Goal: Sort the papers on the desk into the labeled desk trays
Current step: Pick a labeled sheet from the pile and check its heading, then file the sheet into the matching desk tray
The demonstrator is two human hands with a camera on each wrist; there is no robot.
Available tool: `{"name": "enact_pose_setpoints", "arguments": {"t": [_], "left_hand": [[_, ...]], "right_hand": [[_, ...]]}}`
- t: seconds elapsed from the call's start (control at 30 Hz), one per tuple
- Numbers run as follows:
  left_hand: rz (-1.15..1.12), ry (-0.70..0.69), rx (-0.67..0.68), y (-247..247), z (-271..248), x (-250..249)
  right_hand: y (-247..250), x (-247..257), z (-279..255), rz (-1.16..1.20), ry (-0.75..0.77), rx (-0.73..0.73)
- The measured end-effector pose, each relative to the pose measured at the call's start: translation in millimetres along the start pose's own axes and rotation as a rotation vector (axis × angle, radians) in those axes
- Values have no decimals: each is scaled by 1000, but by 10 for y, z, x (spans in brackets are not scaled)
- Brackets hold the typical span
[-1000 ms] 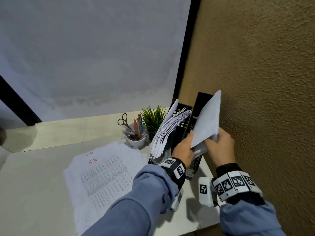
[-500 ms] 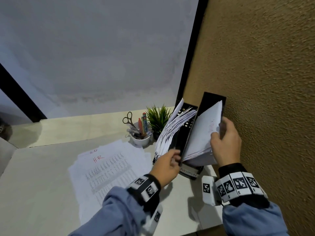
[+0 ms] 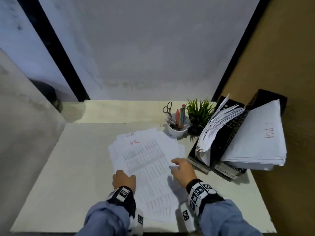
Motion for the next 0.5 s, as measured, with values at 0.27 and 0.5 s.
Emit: {"name": "enact_pose_setpoints", "arguments": {"t": [0.27, 0.5], "left_hand": [[-204, 48, 15, 57, 177, 78], [-162, -83, -3, 150, 253, -24]], "right_hand": [[-329, -277, 220, -157, -248, 14], [-453, -190, 246, 69, -246, -17]]}}
Point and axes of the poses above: each hand's wrist, its own z-axis towards the middle knuckle, its own y-axis out of the back of the hand, x = y × z, the point moved 4 cm from there along z, towards the middle knuckle, and after that the axes turned 5 degrees about -z, right-handed, at the moved point
